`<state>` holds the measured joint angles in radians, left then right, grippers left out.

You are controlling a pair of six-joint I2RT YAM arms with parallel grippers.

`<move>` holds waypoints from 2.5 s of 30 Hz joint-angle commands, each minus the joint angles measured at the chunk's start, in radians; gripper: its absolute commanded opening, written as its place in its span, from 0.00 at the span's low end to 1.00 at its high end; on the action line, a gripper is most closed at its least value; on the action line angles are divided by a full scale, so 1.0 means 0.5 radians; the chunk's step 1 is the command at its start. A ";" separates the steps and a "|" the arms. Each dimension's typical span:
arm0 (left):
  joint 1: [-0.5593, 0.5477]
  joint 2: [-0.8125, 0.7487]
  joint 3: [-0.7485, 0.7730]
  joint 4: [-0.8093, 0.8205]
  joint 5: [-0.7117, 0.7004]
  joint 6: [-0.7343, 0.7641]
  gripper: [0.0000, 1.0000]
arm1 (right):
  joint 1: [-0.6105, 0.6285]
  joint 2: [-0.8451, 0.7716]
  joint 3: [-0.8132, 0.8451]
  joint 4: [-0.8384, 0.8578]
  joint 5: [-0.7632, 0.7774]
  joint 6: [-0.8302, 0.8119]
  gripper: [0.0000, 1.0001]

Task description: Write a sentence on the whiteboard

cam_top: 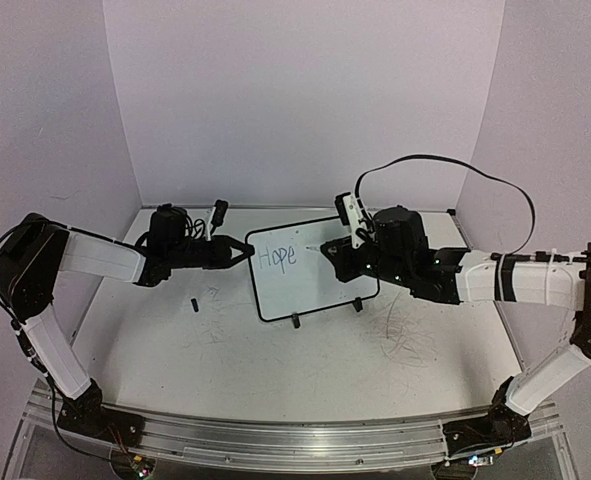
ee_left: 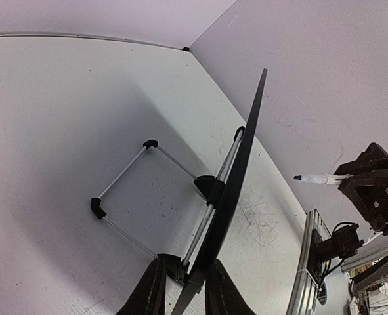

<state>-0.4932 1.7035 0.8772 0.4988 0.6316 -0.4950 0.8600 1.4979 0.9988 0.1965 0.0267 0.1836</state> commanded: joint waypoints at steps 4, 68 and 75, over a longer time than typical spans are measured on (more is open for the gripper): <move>-0.028 -0.017 0.068 0.059 0.053 0.195 0.15 | 0.003 0.105 0.090 0.173 0.087 -0.019 0.00; -0.052 -0.122 -0.036 -0.038 -0.015 0.511 0.00 | 0.002 0.331 0.217 0.255 0.354 0.049 0.00; -0.054 -0.120 -0.037 -0.037 -0.011 0.517 0.00 | 0.002 0.342 0.210 0.254 0.324 0.052 0.00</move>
<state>-0.5163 1.6821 0.8680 0.4969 0.6524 -0.2768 0.8600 1.6525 1.0688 0.2920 0.1923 0.1998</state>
